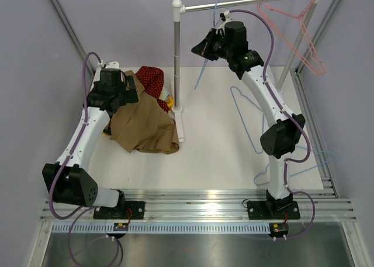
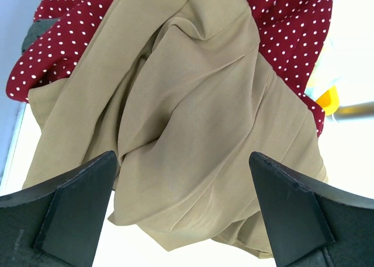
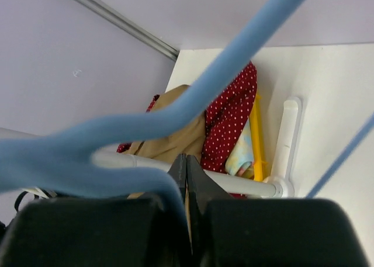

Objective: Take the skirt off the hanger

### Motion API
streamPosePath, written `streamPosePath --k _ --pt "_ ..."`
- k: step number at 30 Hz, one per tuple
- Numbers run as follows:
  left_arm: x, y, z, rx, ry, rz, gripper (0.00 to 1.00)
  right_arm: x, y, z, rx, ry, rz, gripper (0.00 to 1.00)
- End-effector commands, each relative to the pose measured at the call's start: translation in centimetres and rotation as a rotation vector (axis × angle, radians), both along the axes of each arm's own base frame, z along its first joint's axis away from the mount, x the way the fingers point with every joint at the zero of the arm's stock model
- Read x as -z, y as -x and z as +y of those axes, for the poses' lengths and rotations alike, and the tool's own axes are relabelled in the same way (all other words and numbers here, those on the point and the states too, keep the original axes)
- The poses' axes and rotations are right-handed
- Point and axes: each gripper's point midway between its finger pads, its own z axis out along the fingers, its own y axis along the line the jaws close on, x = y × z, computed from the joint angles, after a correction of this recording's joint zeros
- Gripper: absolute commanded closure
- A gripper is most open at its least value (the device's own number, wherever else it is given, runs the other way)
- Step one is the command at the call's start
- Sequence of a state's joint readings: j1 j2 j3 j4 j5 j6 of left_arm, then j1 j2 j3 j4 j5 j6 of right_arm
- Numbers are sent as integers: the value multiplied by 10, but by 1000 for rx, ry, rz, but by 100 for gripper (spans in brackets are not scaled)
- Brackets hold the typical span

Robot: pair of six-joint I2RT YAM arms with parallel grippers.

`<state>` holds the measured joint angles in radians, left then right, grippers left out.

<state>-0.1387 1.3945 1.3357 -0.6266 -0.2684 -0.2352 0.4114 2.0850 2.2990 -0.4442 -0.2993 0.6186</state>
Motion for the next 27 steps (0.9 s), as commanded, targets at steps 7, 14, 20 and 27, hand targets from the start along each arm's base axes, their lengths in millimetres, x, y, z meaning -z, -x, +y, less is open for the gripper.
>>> streamPosePath --k 7,14,20,27 --pt "-32 -3 -14 63 48 -151 1 -30 32 -26 33 39 -74 24" --pt "-85 17 -28 93 36 -248 1 -26 72 -52 63 102 -58 4" --pt "-131 55 -66 175 -20 -322 1 -19 121 -79 87 124 -46 0" --pt "-147 93 -124 348 37 -334 1 -22 192 -122 135 172 -63 1"
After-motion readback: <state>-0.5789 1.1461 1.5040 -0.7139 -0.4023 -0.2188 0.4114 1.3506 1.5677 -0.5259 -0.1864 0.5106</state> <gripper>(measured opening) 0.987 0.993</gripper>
